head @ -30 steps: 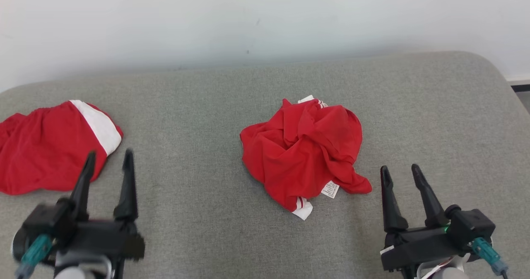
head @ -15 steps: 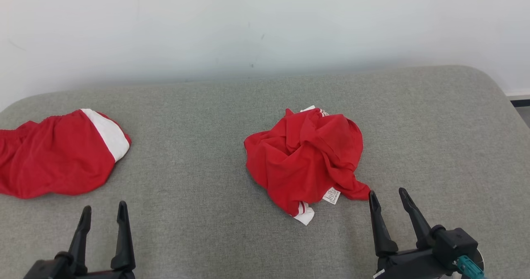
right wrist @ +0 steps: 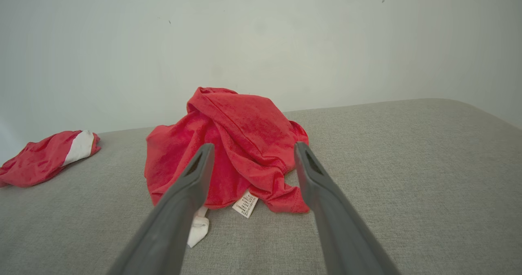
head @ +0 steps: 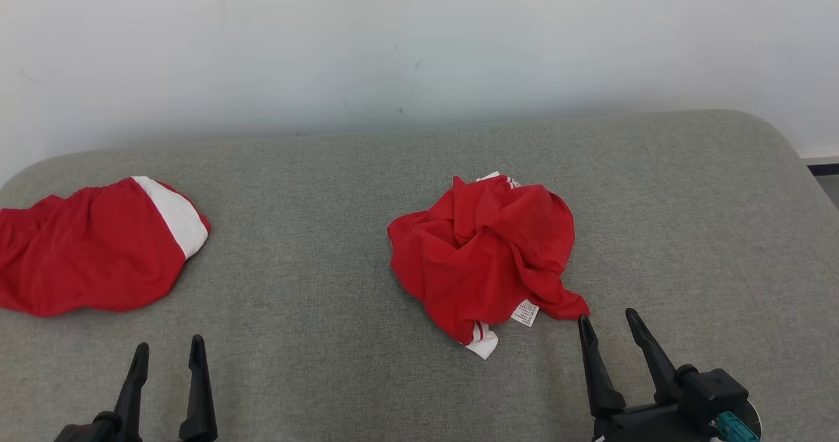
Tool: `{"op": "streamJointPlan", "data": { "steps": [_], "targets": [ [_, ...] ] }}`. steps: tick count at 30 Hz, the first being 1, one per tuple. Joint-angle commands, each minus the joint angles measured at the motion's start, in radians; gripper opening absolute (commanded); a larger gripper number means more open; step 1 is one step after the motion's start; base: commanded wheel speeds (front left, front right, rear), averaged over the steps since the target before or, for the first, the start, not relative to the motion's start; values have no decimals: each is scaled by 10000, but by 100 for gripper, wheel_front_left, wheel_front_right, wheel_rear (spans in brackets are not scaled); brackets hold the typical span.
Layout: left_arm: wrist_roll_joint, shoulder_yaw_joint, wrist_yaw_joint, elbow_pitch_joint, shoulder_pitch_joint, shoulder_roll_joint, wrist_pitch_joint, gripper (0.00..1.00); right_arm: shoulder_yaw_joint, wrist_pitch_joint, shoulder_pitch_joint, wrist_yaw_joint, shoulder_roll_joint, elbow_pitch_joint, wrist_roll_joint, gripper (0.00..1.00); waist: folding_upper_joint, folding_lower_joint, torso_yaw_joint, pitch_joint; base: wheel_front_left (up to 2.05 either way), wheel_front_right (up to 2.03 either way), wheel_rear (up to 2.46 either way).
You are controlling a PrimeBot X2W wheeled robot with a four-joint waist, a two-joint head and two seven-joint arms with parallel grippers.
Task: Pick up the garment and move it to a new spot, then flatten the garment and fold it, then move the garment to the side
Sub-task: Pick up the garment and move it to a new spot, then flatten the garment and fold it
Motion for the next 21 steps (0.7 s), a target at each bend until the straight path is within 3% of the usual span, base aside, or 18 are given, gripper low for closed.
{"op": "streamJointPlan", "data": {
  "steps": [1,21],
  "targets": [
    [119,77,-31,30,26,-55,-9,100,15,-1,88,-25,-13,26,-25,100,0,0,0,-9,0,0,0],
    [510,456,-443,325,-166,-380,-9,100,32,19,22,-25,-13,70,88,100,0,0,13,-25,0,0,0]
  ]
}}
